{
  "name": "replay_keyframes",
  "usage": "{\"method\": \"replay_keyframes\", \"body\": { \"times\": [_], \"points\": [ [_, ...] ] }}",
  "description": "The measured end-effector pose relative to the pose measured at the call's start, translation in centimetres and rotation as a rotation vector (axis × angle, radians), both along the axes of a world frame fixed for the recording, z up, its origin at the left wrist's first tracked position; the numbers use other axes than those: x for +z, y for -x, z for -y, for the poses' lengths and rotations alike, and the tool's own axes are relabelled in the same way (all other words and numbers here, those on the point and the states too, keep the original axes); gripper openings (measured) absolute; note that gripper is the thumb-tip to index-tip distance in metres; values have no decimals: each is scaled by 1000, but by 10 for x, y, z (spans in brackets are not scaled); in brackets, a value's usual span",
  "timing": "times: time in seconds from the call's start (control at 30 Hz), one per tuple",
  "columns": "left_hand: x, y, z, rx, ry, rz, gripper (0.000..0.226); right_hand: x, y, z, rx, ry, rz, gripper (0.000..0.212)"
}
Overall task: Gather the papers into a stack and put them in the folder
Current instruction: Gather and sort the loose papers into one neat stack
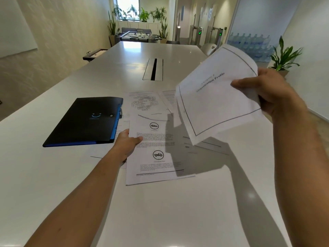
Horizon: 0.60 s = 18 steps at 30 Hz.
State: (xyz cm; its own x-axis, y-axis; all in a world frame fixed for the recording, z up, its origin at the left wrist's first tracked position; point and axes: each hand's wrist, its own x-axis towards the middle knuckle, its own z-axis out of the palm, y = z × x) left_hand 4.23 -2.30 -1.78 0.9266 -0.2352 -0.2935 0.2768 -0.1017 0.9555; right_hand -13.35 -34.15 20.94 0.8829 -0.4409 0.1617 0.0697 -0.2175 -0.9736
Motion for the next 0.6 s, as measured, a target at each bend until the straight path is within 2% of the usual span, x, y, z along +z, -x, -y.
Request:
{"method": "replay_keyframes", "body": {
  "times": [0.1, 0.17, 0.3, 0.43, 0.5, 0.6],
  "points": [
    [3, 3, 0, 2, -20, 2, 29, -11, -5, -9, 120, -149, 81, 20],
    [5, 4, 0, -6, -25, 8, 28, -34, -14, -17, 179, -222, 64, 22],
    [8, 6, -2, -27, -52, -1, 30, -106, -32, -34, 175, -331, -199, 42],
    [11, 3, -5, -7, -105, -54, 24, -165, -34, -46, 159, -321, -463, 41],
    [13, 3, -6, 50, -67, -116, 22, -181, -34, -50, 126, -297, -489, 47],
    [14, 0, -8, 55, 98, -244, 38, -194, -37, -56, 70, -237, -475, 67]
  ]
}}
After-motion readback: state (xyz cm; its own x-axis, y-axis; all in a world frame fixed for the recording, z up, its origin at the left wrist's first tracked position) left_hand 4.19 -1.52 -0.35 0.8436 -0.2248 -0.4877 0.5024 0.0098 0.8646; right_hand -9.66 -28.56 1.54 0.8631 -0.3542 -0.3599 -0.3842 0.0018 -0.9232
